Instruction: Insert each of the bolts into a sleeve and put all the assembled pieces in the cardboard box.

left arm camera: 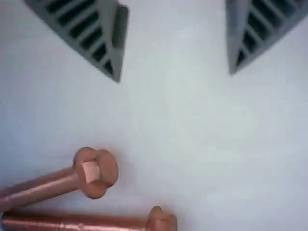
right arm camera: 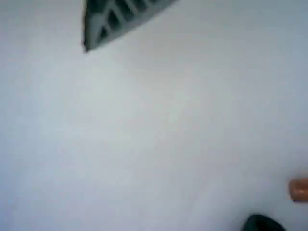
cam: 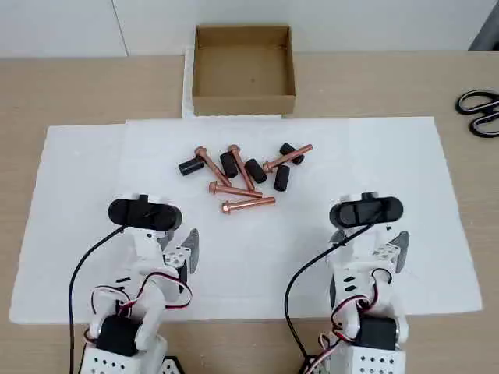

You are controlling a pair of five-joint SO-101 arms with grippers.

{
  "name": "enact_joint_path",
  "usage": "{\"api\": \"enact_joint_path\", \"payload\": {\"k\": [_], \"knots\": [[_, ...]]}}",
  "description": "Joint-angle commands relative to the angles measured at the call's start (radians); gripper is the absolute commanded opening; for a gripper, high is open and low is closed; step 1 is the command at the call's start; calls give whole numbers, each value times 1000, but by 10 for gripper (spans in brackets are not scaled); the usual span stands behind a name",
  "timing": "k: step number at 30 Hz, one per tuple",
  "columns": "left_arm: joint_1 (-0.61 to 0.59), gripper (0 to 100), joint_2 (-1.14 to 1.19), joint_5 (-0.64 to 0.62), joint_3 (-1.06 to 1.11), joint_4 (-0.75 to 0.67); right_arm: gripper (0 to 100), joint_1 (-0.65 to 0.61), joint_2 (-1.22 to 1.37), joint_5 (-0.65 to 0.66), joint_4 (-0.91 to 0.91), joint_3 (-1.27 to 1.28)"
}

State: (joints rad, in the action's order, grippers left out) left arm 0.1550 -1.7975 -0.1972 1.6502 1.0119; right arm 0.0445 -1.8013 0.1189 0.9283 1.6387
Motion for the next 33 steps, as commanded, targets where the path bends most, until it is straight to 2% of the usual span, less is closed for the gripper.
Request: {"api": "enact_joint_path", "payload": {"k": [1, 5, 9, 16, 21, 25, 30, 33], "knots": [[-2, 140, -8, 3, 4, -58, 395, 5, -8, 26, 10, -152], [-18, 140, -8, 6, 28, -137, 395, 5, 44, 26, 10, -301], [-43, 140, -8, 5, 28, -133, 395, 7, 271, 26, 16, -489], [-46, 140, -8, 5, 28, -133, 395, -8, 895, 26, 200, -1005], [-48, 140, -8, 5, 28, -133, 395, -125, 1414, 25, 384, -1335], [-80, 140, -8, 5, 30, -133, 395, -208, 1725, 20, 501, -1590], [-87, 140, -8, 5, 30, -133, 395, -268, 1896, -34, 562, -1789], [-87, 140, -8, 5, 30, -133, 395, -275, 1922, -187, 568, -1821]]}}
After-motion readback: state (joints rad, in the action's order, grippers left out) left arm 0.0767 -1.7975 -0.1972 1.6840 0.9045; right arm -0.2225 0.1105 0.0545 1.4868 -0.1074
